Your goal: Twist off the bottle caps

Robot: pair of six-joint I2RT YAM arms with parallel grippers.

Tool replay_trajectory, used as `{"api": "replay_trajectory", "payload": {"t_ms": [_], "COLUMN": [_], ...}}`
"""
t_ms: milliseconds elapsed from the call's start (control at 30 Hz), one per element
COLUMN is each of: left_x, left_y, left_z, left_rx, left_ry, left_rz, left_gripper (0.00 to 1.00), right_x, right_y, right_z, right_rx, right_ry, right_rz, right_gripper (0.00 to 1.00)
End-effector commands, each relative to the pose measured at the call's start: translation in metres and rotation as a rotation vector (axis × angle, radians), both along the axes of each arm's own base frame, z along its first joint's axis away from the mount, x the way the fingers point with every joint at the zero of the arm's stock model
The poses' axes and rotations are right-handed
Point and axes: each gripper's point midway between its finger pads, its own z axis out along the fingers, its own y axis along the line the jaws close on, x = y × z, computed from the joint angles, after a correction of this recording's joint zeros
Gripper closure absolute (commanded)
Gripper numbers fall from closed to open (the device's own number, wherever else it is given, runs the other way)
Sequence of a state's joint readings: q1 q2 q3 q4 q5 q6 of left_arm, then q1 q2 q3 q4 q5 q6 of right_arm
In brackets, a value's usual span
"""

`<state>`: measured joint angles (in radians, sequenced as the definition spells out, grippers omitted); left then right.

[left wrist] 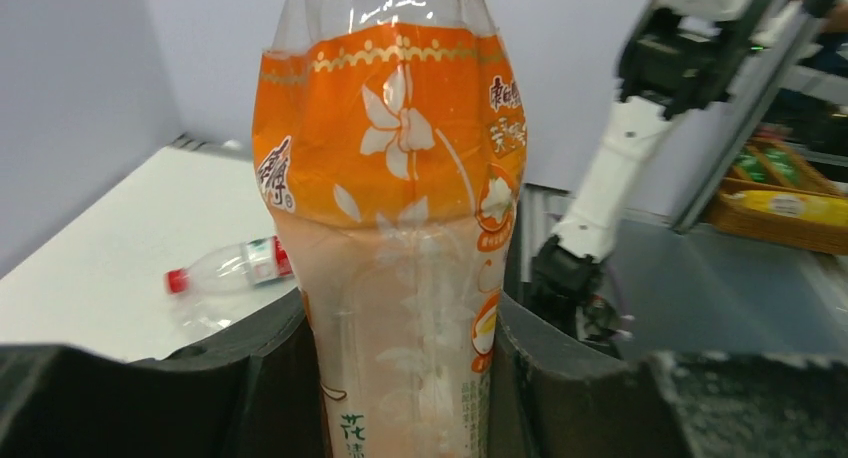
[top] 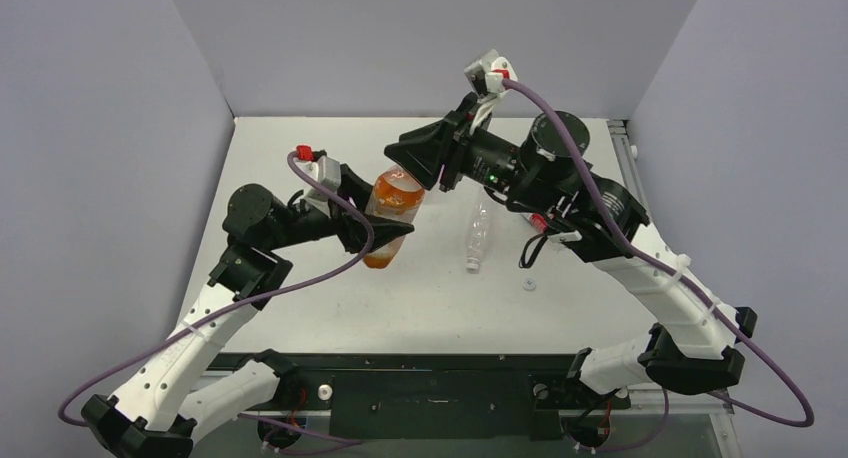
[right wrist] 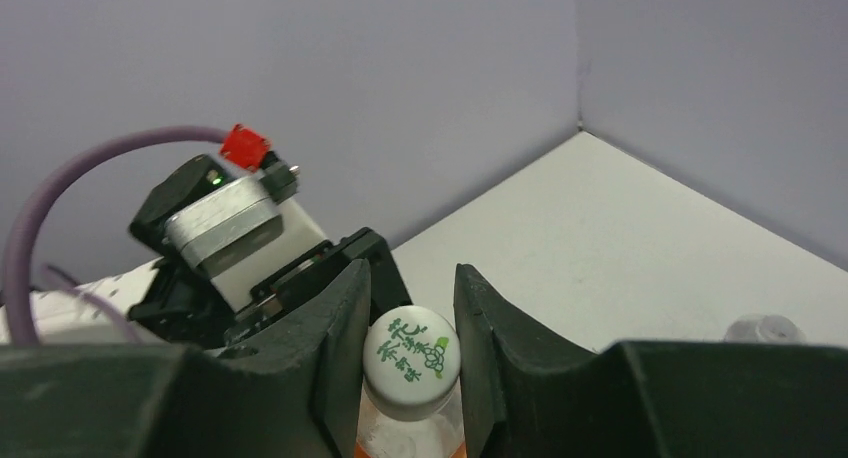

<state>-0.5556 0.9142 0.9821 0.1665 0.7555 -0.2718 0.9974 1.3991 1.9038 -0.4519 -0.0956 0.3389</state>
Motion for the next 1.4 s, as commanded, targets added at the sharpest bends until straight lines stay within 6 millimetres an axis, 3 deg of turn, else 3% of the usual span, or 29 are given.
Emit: {"api": "replay_trajectory", "payload": {"t_ms": [0,167,233,267,333,400,567,700,1033,1167,1367], "left_x": [-0.066,-0.059,-0.047,-0.036,-0.018,0.0,0.037,0.053,0.054,0.054,0.056], "left_y": [0.0,0.0,0.0,0.001,0.006,0.012,0.028,0.035,0.037,0.037,0.036], "left_z": [0.042,0.039,0.037,0.036,0.034,0.03,0.016,0.013,0.013,0.012,0.008], "left_rx": [-0.04,-0.028,-0.029,-0.031,-0.021,0.003,0.085,0.108,0.083,0.088,0.096], "left_ry": [-0.012,-0.034,-0.06,-0.054,-0.107,-0.172,-0.296,-0.319,-0.279,-0.27,-0.246], "left_rz": [-0.329,-0.297,-0.221,-0.157,-0.039,0.072,0.286,0.375,0.394,0.398,0.402], "left_gripper": [0.99,0.99,0.98,0.98,0.97,0.96,0.99,1.0,1.0,1.0,1.0], "right_x": [-0.066,-0.066,-0.054,-0.039,-0.019,-0.005,0.014,0.022,0.027,0.029,0.031], "right_y": [0.01,0.005,0.0,-0.007,-0.021,-0.033,-0.043,-0.034,-0.013,-0.006,0.005], "right_z": [0.033,0.029,0.026,0.026,0.028,0.03,0.035,0.027,0.013,0.013,0.015], "right_rx": [0.085,0.048,0.031,0.026,0.03,0.043,0.071,0.015,-0.005,0.01,0.043], "right_ry": [-0.143,-0.144,-0.13,-0.114,-0.088,-0.066,0.0,0.049,0.072,0.072,0.076], "right_rz": [0.373,0.369,0.291,0.194,0.049,-0.063,-0.253,-0.349,-0.359,-0.349,-0.332], "right_gripper": [1.0,1.0,0.75,0.47,0.27,0.23,0.2,0.19,0.18,0.28,0.55]}}
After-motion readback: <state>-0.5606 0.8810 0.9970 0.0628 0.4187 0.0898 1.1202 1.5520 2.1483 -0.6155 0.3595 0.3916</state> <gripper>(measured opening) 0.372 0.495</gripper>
